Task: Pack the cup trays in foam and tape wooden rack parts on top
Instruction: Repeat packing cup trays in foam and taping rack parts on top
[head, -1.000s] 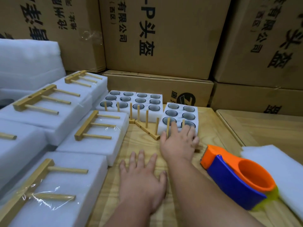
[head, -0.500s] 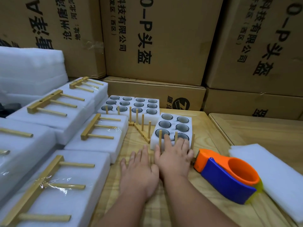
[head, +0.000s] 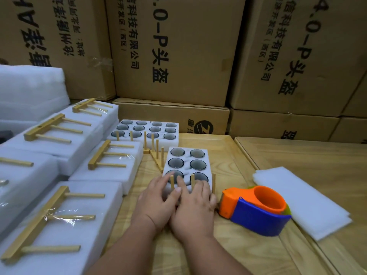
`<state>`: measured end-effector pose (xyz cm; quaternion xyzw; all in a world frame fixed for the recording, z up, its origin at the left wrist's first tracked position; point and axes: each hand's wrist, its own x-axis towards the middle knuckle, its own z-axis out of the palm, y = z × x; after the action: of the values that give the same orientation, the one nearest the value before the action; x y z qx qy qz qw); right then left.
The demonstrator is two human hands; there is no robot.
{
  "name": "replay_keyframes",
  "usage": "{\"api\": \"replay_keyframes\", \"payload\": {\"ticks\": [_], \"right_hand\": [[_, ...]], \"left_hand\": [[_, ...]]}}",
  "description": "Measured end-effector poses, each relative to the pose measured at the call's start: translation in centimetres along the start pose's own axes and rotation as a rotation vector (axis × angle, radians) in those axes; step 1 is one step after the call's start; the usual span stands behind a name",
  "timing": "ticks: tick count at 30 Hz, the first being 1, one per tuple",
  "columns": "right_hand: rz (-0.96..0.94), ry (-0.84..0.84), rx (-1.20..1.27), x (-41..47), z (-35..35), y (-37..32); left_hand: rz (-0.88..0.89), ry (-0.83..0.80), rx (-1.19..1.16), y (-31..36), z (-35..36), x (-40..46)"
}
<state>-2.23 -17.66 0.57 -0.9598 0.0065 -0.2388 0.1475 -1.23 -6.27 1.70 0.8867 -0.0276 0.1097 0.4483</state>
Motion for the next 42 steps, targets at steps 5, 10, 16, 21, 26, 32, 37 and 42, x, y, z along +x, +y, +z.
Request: {"api": "replay_keyframes", "payload": {"ticks": [5,10,16,21,26,32,37,42], "right_hand": [[-0.059,0.015,0.018,-1.6,-1.4,0.2],[-0.068,0.037,0.023,-1.8,-1.6,0.2],[-0.087,0.022,0.095,-2.2,-1.8,0.4],[-0.187,0.114,0.157,-2.8,-2.4,0.0],[-0.423,0.286,0.222,-3.0,-2.1,0.1],[-0.247,0.035,0.13,-2.5,-2.1,0.1],[-0.162,-0.102,0.062,-2.2,-2.1,0.0],[-0.13,-0.085,-0.005,-2.3,-2.5,0.0]], "left_hand": [[0.072,0.11,-0.181,-0.5,0.2,-0.6],[-0.002,0.355,-0.326,-1.9,-0.1,-2.0],[0.07,0.123,-0.202,-0.1,0.3,-2.9],[0.071,0.195,-0.223,-0.5,-0.2,-3.2],[-0.119,0.39,-0.572,0.0,-0.6,-3.5],[-0.153,0.566,-0.719,0.3,-1.0,-3.1],[-0.142,0.657,-0.768,-0.1,-1.1,-3.2],[-0.093,0.691,-0.674,-0.1,-1.1,-3.8]]}}
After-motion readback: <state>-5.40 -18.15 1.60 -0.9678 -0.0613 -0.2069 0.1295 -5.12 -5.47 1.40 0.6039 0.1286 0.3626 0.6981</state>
